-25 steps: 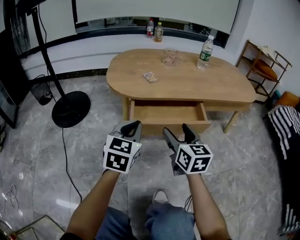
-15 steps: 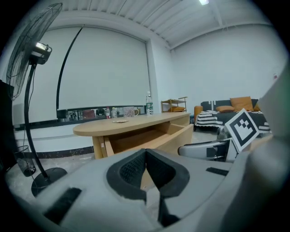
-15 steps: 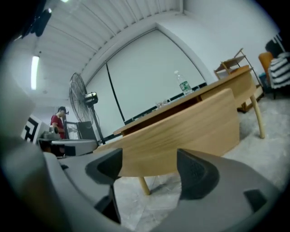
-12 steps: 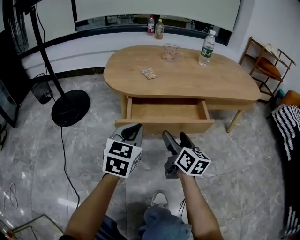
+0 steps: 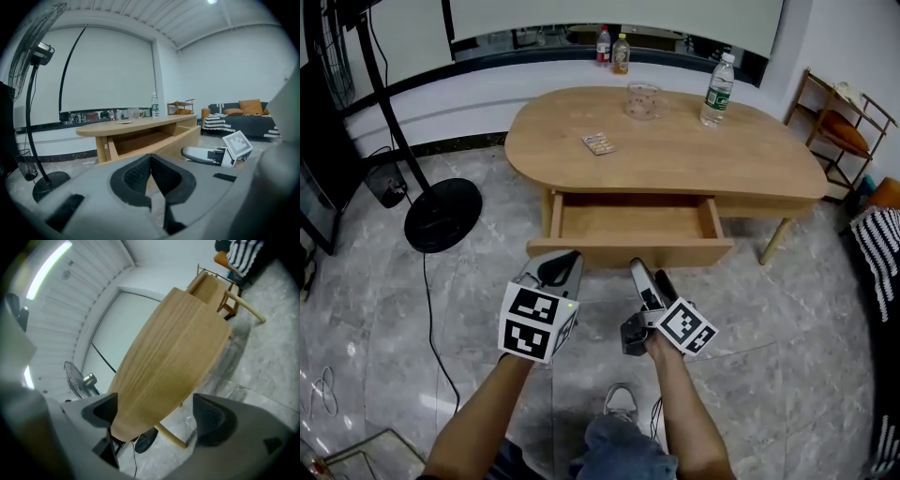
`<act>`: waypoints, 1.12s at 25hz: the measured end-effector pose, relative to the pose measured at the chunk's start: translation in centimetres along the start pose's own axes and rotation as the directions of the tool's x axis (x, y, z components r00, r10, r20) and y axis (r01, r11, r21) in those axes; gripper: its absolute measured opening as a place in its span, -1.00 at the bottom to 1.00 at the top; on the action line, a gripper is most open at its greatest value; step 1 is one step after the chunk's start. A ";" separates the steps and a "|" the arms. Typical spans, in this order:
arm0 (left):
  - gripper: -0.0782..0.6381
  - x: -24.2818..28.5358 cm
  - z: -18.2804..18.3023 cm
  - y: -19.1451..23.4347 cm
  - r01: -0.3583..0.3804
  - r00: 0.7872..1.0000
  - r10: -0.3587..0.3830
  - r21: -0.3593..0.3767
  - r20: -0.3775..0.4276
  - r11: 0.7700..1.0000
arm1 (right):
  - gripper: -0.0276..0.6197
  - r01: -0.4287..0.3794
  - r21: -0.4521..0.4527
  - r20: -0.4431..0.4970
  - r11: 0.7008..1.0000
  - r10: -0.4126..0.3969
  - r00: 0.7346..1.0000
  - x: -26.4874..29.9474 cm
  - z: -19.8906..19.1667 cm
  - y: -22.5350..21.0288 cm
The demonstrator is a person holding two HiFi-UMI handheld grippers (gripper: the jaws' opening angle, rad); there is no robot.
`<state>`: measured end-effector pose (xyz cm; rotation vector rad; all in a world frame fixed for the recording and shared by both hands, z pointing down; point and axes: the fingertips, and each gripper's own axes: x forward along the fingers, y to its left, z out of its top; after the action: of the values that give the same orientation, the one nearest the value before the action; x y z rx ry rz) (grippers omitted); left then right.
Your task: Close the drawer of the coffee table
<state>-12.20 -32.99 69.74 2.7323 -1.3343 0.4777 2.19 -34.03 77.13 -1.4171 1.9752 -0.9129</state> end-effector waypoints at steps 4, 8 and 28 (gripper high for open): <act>-0.76 -0.1 0.1 0.1 -0.004 1.000 0.004 0.012 -0.001 1.000 | 0.61 0.009 0.071 0.012 0.997 -0.010 1.000 -0.1 -0.4 -1.4; -0.76 -0.1 -0.5 0.2 -0.009 1.000 0.009 0.009 -0.015 1.000 | 0.62 -0.026 0.120 0.038 0.992 0.022 0.999 0.9 0.1 -1.4; -0.76 0.5 0.8 -0.3 -0.007 1.000 0.007 0.018 0.003 1.000 | 0.60 -0.026 0.242 -0.013 0.970 0.030 0.999 1.8 1.6 0.6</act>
<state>-11.46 -33.38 69.15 2.7445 -1.3473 0.4881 2.44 -35.97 75.60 -1.2441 1.8196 -1.1141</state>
